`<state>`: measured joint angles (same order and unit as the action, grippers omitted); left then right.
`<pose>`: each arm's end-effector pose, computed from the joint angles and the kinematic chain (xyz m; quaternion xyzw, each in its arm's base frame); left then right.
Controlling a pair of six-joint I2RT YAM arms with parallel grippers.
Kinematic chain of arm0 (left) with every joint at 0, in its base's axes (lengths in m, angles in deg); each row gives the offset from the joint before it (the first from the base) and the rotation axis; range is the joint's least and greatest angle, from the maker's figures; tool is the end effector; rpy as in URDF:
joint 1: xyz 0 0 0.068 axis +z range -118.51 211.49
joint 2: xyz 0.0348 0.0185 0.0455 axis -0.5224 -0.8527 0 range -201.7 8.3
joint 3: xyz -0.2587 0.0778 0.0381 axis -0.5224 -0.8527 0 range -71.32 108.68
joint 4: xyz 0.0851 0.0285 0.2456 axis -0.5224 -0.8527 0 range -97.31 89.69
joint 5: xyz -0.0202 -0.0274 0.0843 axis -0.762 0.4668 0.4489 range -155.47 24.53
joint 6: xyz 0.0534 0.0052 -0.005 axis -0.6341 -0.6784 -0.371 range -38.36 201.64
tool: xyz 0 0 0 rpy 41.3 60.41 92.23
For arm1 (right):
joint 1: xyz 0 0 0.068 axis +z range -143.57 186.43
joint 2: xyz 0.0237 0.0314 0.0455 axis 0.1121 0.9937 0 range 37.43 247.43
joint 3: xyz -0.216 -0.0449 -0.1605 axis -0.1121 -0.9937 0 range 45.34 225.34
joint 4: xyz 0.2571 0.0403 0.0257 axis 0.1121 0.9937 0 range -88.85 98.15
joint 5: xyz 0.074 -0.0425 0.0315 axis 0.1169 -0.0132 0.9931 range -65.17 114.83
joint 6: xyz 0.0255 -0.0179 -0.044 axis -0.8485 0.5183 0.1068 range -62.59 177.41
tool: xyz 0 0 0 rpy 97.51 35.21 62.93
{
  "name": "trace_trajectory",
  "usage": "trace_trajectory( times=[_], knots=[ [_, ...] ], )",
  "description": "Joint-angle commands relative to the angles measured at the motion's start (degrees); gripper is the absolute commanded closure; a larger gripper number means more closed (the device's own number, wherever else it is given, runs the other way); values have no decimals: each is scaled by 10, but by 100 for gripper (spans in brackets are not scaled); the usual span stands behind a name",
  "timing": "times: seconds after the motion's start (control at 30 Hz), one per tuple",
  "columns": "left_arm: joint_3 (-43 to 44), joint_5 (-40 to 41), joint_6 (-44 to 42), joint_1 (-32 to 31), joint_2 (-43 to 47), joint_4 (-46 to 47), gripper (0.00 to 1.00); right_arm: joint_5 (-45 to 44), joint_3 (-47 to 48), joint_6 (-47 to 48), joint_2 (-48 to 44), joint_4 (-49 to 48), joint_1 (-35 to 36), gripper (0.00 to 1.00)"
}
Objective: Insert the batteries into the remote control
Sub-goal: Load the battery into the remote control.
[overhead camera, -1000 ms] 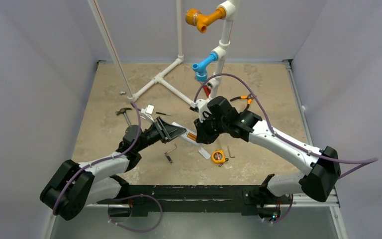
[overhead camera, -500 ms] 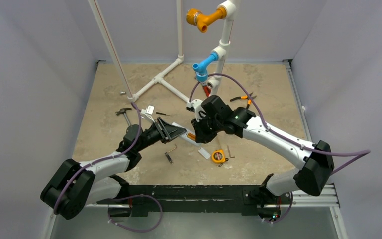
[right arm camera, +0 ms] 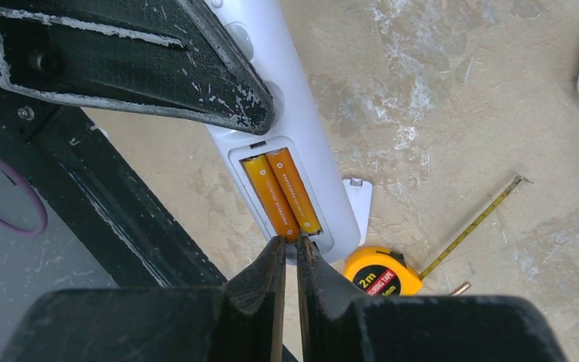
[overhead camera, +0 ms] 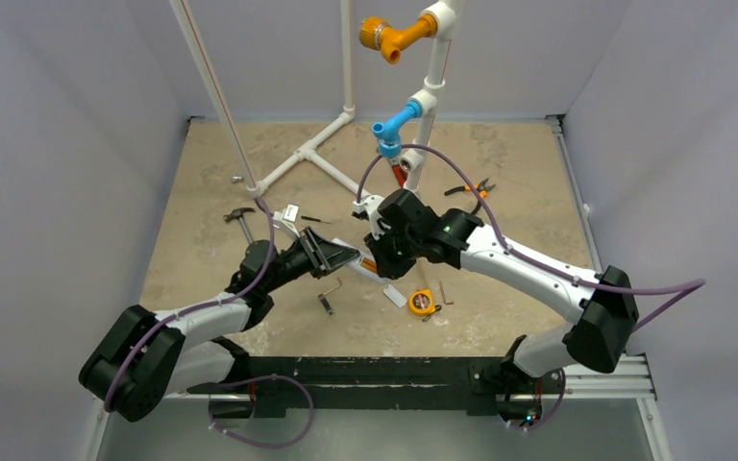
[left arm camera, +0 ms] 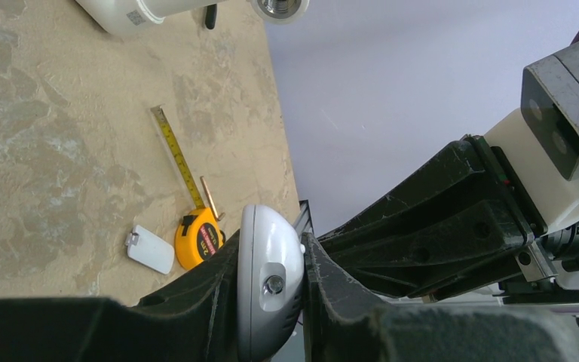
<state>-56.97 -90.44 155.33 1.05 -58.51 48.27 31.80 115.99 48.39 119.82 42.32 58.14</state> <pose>0.1811 -0.1239 0.1912 -0.1256 0.7176 -0.6229 0.2852 0.1845 0.2406 0.2968 -0.3624 0.8744 0.2102 0.2448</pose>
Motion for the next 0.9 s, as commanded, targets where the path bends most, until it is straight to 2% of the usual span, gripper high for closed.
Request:
trace_trajectory(
  times=[0.0, 0.5, 0.87],
  knots=[
    [17, -33, 19, -6, 6, 83, 100, -27, 25, -6, 14, -25, 2, 92],
    [22, -35, 18, -6, -2, 85, 100, -55, 34, -30, 32, -28, 9, 92],
    [21, -34, 14, -7, -8, 86, 100, -3, -33, 22, -85, -117, 10, 89]
  ],
)
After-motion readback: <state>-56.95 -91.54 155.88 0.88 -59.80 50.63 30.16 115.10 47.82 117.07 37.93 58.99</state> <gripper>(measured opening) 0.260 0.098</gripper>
